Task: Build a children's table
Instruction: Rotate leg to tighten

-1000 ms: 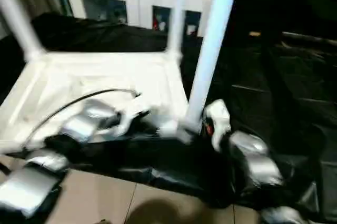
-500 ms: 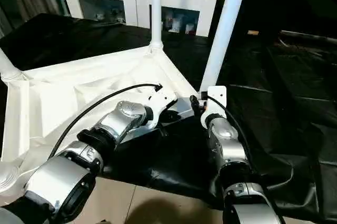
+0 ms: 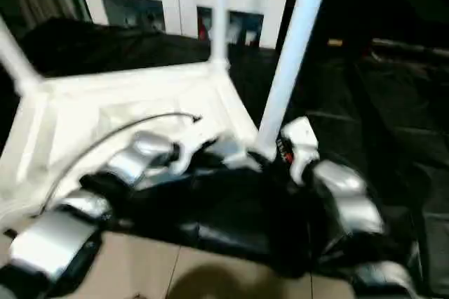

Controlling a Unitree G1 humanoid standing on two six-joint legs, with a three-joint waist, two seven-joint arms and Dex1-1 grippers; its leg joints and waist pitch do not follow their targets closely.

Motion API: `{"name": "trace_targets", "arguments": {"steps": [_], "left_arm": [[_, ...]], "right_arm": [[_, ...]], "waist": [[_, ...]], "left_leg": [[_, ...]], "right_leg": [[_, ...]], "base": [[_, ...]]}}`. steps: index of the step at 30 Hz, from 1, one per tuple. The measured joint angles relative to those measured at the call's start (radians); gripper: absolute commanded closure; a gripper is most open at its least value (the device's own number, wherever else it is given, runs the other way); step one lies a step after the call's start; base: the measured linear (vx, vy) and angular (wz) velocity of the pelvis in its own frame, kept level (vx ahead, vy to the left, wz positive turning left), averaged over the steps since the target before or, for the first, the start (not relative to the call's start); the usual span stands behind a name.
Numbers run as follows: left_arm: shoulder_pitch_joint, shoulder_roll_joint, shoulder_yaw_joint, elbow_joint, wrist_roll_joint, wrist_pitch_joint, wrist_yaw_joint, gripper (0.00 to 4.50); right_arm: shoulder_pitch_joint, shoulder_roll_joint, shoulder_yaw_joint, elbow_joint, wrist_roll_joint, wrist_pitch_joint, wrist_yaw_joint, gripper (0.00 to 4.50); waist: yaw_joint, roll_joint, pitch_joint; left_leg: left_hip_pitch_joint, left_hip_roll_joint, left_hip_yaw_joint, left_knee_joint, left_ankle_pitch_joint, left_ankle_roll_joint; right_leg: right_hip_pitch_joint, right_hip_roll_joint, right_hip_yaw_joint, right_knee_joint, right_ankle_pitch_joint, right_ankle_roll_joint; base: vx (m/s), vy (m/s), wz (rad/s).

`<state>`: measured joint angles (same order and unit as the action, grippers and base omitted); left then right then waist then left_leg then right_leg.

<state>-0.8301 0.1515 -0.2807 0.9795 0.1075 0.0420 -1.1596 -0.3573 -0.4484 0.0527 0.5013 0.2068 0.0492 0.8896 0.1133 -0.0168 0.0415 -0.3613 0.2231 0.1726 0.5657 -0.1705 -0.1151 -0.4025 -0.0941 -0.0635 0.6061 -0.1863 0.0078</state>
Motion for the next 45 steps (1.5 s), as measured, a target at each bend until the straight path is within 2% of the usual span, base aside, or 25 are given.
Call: {"name": "trace_targets", "arguments": {"steps": [4, 10, 25, 32, 37, 39, 42, 45], "left_arm": [[0.026, 0.033, -0.009, -0.046, -0.005, -0.001, -0.112, 4.5], [0.03, 0.052, -0.009, -0.054, -0.011, -0.004, -0.151, 4.5], [0.037, 0.059, -0.009, -0.064, -0.014, -0.004, -0.16, 4.5], [0.049, 0.067, -0.009, -0.081, -0.013, -0.002, -0.156, 4.5], [0.032, 0.036, 0.005, -0.049, 0.004, 0.005, -0.05, 4.5], [-0.002, -0.018, 0.014, -0.002, 0.016, 0.032, 0.07, 4.5], [-0.045, -0.108, 0.041, 0.066, 0.021, 0.073, 0.253, 4.5], [-0.078, -0.184, 0.058, 0.125, 0.021, 0.092, 0.415, 4.5]], "right_arm": [[0.013, -0.034, 0.035, -0.057, 0.035, 0.043, 0.125, 0.31], [0.013, -0.058, 0.053, -0.07, 0.04, 0.079, 0.21, 0.31], [0.013, -0.043, 0.052, -0.064, 0.039, 0.08, 0.221, 1.62], [0.015, -0.027, 0.049, -0.057, 0.036, 0.073, 0.211, 1.81], [0.015, 0.046, 0.0, 0.006, 0.029, 0.028, 0.058, 1.83], [-0.006, 0.111, -0.052, 0.065, 0.025, 0.013, -0.096, 1.83], [-0.051, 0.193, -0.106, 0.131, 0.012, 0.001, -0.331, 1.83], [-0.112, 0.269, -0.137, 0.186, -0.011, 0.003, -0.569, 1.83]], "waist": [[0.007, 0.0, 0.0], [0.013, -0.001, 0.0], [0.016, -0.002, 0.001], [0.014, -0.002, 0.001], [0.004, -0.008, -0.001], [-0.001, -0.012, -0.002], [-0.005, -0.01, -0.002], [-0.007, -0.007, -0.004]], "left_leg": [[-0.002, 0.001, 0.0, 0.002, 0.0, 0.0], [-0.003, 0.001, 0.0, 0.004, 0.0, 0.0], [-0.003, 0.001, 0.0, 0.004, 0.0, 0.0], [-0.003, 0.001, 0.0, 0.004, 0.0, 0.0], [-0.002, 0.001, 0.0, 0.006, 0.0, 0.0], [-0.002, 0.0, 0.0, 0.008, 0.0, 0.0], [-0.003, 0.0, 0.0, 0.01, 0.0, 0.0], [-0.003, -0.001, 0.0, 0.009, 0.0, 0.0]], "right_leg": [[0.0, -0.001, 0.0, 0.0, 0.0, 0.0], [0.0, -0.001, 0.0, 0.001, 0.0, 0.0], [-0.002, -0.001, 0.0, 0.003, 0.0, 0.0], [-0.002, -0.001, 0.0, 0.004, 0.0, 0.0], [-0.001, -0.001, 0.0, 0.004, 0.001, -0.001], [0.0, -0.002, 0.001, 0.004, 0.001, -0.001], [0.0, -0.003, 0.002, 0.004, 0.002, -0.002], [0.0, -0.002, 0.002, 0.004, 0.002, -0.002]], "base": [[0.0, 0.0, 0.0], [0.0, 0.0, 0.0], [0.0, 0.0, 0.0], [0.0, 0.0, 0.0], [0.0, 0.0, 0.0], [0.0, 0.0, 0.0], [0.0, 0.0, 0.0], [0.0, 0.0, 0.0]]}}
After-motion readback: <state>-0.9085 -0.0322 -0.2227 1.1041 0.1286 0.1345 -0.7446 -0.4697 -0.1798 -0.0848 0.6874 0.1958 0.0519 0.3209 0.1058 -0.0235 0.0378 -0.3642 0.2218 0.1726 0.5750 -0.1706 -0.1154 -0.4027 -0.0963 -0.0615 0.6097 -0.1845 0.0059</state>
